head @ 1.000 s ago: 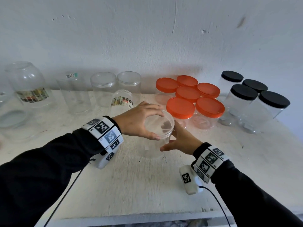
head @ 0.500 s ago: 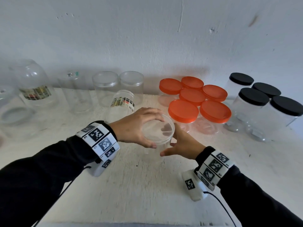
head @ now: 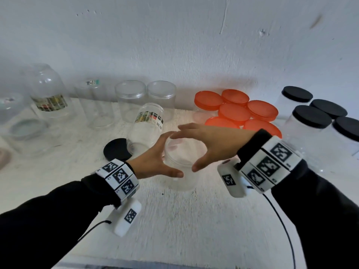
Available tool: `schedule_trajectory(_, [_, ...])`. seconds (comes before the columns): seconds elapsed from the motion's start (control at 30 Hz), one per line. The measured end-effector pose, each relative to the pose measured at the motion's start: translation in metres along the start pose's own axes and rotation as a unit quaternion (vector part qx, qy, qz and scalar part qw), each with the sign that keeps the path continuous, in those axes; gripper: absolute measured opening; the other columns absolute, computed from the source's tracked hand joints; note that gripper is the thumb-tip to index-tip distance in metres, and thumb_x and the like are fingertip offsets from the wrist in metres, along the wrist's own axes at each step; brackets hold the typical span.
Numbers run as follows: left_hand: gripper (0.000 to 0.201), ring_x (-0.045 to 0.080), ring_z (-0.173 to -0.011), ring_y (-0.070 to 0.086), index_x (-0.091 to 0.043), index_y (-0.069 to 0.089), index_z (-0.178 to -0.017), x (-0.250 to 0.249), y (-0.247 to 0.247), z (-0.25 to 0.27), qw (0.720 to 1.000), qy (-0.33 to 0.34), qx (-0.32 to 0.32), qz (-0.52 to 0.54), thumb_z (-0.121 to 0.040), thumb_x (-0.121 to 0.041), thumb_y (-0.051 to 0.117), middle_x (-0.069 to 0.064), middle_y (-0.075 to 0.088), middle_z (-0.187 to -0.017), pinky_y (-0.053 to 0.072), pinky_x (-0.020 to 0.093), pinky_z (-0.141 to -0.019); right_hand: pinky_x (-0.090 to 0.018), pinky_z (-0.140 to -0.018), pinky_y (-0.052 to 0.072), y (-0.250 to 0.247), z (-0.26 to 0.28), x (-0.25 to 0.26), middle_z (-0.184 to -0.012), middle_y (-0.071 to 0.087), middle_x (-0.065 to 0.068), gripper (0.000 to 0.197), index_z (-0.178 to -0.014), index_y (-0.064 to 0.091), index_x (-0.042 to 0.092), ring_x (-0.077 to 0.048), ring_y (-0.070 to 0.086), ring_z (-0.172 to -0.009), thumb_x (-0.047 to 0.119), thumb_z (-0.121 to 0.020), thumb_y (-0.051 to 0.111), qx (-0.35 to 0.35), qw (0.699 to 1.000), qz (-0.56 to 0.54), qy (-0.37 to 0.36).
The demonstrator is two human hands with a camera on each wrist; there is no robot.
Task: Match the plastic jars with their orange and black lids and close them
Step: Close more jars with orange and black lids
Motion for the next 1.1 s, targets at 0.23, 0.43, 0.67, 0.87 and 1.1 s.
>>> schedule_trajectory(0.23, [0.106,0.017,-0.125,0.046,-0.025,0.035,-0.135,0.012,0.001,-0.004,0.999,-0.013,-0.006,0.030,-0.046,-0.042,0.090,0.002,0.048,-0.133,0.040,0.046,-0.104,-0.036,-0.097,0.040,-0.003,-0.019,0.011,-0.141,0.029,0.009,0.085,-0.138,0.026,0.051,-0.018,0.036,-0.123,0.034,-0.071,0.075,0.034,0.996,0.077,0.018])
schedule_trajectory(0.43, [0.106,0.008,-0.126,0.043,-0.030,0.029,-0.136,0.012,0.005,-0.002,0.999,0.007,-0.037,0.033,-0.047,-0.032,0.086,-0.004,0.048,-0.133,0.038,0.038,-0.106,-0.030,-0.078,0.043,0.000,-0.022,0.014,-0.122,0.043,0.003,0.078,-0.136,0.030,0.048,-0.017,0.046,-0.100,0.056,-0.068,0.069,-0.020,0.992,0.115,0.050])
schedule_trajectory(0.67, [0.110,0.011,-0.124,0.046,-0.029,0.027,-0.139,0.010,0.006,0.000,0.998,-0.003,-0.035,0.044,-0.045,-0.034,0.086,-0.006,0.048,-0.133,0.042,0.045,-0.102,-0.033,-0.069,0.037,0.016,-0.025,0.024,-0.107,0.051,-0.010,0.082,-0.129,0.042,0.017,-0.023,0.044,-0.084,0.079,-0.076,0.036,-0.093,0.966,0.200,0.133])
schedule_trajectory(0.87, [0.109,0.010,-0.126,0.044,-0.027,0.029,-0.138,0.012,0.005,0.000,0.999,0.006,-0.029,0.043,-0.046,-0.036,0.087,-0.003,0.047,-0.134,0.038,0.042,-0.106,-0.042,-0.104,0.033,-0.008,-0.014,0.015,-0.151,0.017,0.005,0.083,-0.144,0.017,0.042,-0.022,0.027,-0.134,0.055,-0.077,0.065,0.037,0.995,0.087,0.041])
schedule_trajectory(1.1, [0.112,0.011,-0.127,0.043,-0.029,0.030,-0.137,0.013,0.006,-0.001,0.999,0.007,-0.029,0.044,-0.042,-0.044,0.089,-0.003,0.048,-0.133,0.037,0.042,-0.107,-0.034,-0.081,0.042,0.000,-0.020,0.013,-0.130,0.037,-0.001,0.082,-0.140,0.023,0.045,-0.024,0.046,-0.110,0.067,-0.071,0.061,-0.001,0.985,0.160,0.060])
Point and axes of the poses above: each hand's wrist, its own z-axis away from the middle knuckle, its own y-axis out of the palm, x = y × z, the point moved 1 cm from there along -z, towards the middle knuckle
